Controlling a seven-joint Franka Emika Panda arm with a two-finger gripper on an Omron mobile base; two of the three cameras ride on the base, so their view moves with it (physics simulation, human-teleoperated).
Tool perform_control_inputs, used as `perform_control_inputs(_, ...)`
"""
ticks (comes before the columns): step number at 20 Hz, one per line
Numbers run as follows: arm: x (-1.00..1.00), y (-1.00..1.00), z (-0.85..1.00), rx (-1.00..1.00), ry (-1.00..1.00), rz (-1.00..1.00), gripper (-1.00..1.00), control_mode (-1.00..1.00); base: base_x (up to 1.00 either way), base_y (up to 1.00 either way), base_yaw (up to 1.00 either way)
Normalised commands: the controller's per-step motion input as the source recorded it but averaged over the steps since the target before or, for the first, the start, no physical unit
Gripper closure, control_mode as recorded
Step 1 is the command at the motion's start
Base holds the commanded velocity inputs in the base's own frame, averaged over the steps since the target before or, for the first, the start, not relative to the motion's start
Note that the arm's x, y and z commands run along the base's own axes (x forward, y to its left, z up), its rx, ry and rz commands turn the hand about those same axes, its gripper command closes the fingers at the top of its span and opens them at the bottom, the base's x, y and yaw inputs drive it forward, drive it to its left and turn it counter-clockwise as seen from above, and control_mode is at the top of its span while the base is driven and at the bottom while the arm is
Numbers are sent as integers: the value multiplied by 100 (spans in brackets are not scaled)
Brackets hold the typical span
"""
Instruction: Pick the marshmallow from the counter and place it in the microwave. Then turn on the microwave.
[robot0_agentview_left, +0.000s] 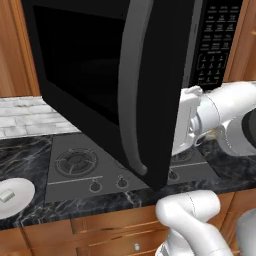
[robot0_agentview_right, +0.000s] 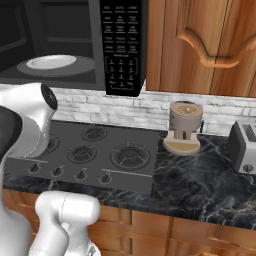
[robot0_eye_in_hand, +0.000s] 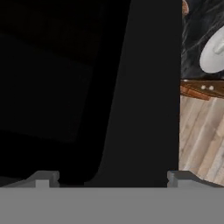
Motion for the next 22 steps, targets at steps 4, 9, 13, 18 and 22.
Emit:
perform_control_inputs(4,0,68,0,6,0,16,-100,-100,0,0,0)
perform_control_inputs(9,0,70,0,3,-1,14,-100,-100,0,0,0)
perform_control_inputs(13,-5,62,0,2,-6,12,-100,-100,0,0,0)
perform_control_inputs(18,-13,25,0,1,-18,7,-100,-100,0,0,0)
perform_control_inputs(22,-2,-27,15,0,-27,0,-100,-100,0,0,0)
